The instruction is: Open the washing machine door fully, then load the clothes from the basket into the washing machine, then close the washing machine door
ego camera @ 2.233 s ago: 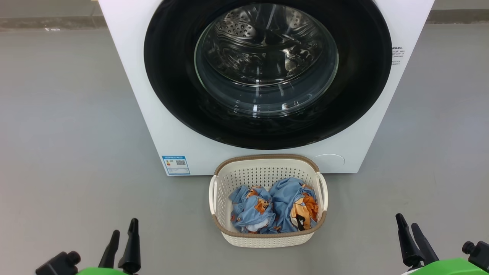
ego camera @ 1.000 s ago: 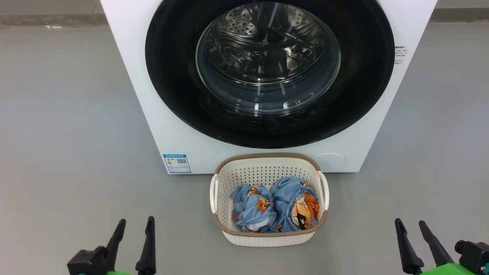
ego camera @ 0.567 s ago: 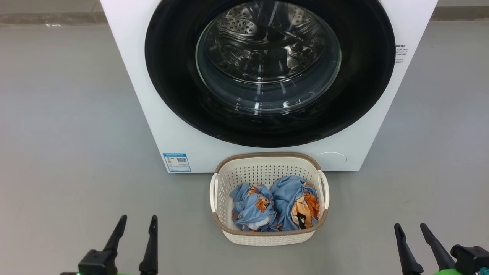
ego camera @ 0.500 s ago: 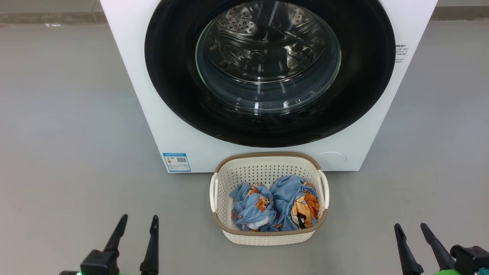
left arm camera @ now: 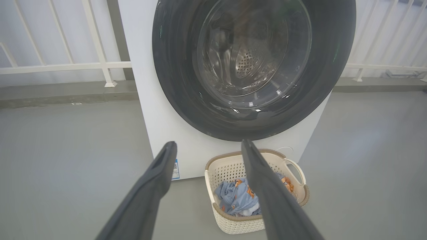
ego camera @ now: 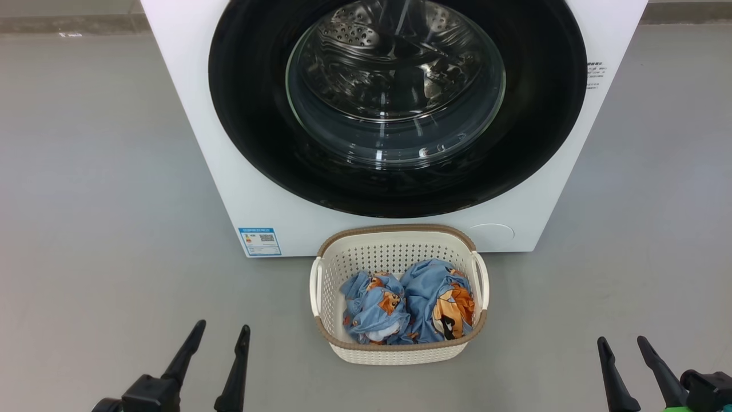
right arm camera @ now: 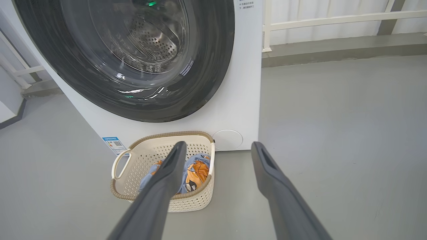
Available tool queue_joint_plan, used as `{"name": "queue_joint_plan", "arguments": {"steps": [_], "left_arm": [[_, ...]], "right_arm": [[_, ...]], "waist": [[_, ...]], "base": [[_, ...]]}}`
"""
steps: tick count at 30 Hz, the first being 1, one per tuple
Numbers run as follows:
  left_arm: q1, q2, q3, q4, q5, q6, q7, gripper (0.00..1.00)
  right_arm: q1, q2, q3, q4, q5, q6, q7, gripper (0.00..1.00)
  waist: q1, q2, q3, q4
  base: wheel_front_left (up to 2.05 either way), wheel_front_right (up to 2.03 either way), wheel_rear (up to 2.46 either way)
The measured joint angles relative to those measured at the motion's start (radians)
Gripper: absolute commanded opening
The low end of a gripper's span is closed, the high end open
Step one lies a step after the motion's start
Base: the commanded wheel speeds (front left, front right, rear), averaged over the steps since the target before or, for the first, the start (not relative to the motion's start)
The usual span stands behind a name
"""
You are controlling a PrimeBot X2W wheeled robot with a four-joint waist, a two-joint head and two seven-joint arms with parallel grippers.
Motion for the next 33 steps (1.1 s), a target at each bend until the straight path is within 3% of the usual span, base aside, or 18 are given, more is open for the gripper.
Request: {"name": "queue_joint_plan", "arguments": {"steps": [15, 33], "left_arm": [[0.000, 0.002, -0.003, 0.012, 0.050, 0.026, 0.000, 1.00], [0.000, 0.003, -0.010, 0.012, 0.050, 0.026, 0.000, 1.00]], "right_arm": [[0.006, 0.008, -0.002, -0.004, 0.000, 0.000, 0.000, 1.00], [0.006, 0.008, 0.001, -0.005, 0.000, 0.000, 0.000, 1.00]], "waist": [[0.0000, 0.0000, -0.006, 0.003], [0.0000, 0.0000, 0.009, 0.004]], "base": [[0.18, 0.18, -0.37], [1.12, 1.12, -2.23]]}}
